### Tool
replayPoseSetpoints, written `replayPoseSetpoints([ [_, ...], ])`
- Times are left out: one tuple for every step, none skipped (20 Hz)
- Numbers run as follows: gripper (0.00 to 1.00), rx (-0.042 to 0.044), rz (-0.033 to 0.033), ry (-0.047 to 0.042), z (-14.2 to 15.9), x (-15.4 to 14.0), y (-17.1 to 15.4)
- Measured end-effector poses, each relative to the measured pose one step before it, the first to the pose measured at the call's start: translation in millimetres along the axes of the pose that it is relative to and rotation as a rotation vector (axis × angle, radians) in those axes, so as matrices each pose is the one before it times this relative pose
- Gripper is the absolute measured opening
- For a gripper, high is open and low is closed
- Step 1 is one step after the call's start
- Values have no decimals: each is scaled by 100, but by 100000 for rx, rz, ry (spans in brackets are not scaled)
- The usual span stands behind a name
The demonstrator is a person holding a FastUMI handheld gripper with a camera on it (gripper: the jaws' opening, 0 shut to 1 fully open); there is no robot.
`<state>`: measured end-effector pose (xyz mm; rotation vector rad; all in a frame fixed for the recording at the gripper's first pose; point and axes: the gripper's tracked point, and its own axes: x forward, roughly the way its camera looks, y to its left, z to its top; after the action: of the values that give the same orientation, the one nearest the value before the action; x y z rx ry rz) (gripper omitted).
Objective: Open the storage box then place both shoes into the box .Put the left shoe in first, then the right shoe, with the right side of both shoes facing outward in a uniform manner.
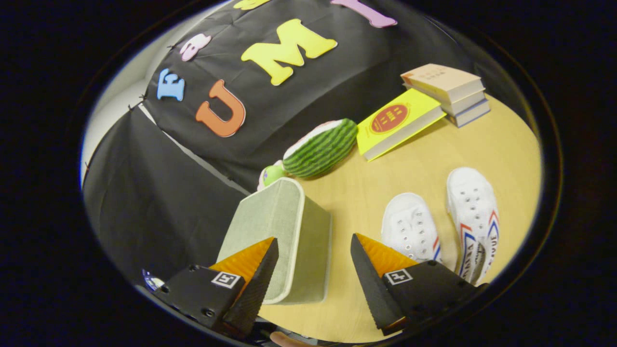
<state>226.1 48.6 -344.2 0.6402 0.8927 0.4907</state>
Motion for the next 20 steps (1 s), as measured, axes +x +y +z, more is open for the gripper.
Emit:
replayPoseSetpoints([
  [93,2567,3400,2021,15,594,-101],
  [93,846,4946,2866,-25,639,434],
  [93,1166,4456,2357,23,426,425],
  [93,468,5304,1355,73,337,807],
  [93,-235,4099,2434,120,393,537],
  [92,209,2610,2274,247,445,28],
  [92,1038,1898,2217,496,570,-137],
  [92,374,794,2589,194,454,-201],
  [93,1349,141,2381,315,670,-422],
  [92,1720,1281,4697,-421,717,-377],
  [92,2934,2327,5426,-392,705,9],
  [92,2403,2548,5127,-538,609,-31],
  [93,1157,1584,2719,32,756,-165],
  [93,935,1017,1536,224,644,-262],
  [93,305,3516,2152,154,585,243],
  [92,1437,3869,1902,-189,130,337],
  [92,2351,4624,1375,140,106,448],
  [92,2321,5388,1951,-135,210,776],
  [92,2832,4000,1286,31,259,520],
  [91,1831,1427,-781,227,158,-27],
])
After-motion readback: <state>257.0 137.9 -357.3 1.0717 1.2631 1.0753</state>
